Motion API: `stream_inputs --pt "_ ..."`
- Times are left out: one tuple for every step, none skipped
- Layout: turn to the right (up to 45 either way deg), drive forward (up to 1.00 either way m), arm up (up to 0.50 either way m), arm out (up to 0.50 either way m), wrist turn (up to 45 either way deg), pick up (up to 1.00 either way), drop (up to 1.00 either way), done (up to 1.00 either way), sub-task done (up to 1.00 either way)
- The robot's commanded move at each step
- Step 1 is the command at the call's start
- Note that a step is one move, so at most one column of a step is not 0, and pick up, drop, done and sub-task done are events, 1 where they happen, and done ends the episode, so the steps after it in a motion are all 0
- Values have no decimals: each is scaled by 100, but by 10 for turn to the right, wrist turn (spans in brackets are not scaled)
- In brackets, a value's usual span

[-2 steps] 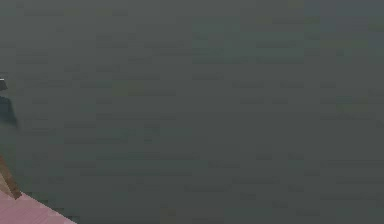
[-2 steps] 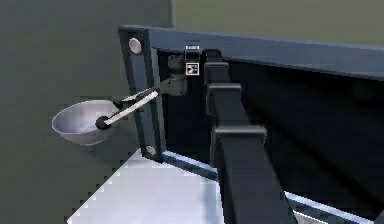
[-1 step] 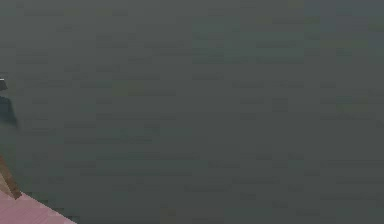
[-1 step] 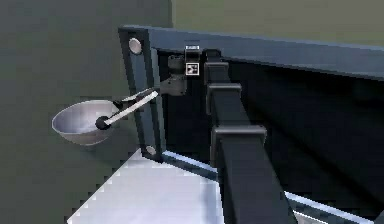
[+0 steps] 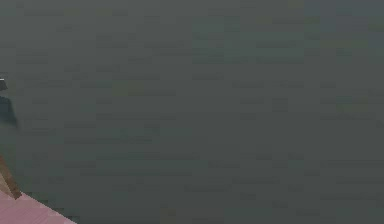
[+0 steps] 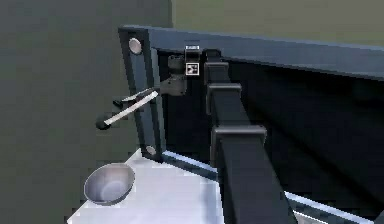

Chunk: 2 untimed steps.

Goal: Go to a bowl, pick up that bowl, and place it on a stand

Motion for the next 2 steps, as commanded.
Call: stream_inputs --pt "0 0 0 -10 0 0 0 0 0" --pt "0 0 0 0 0 0 0 100 0"
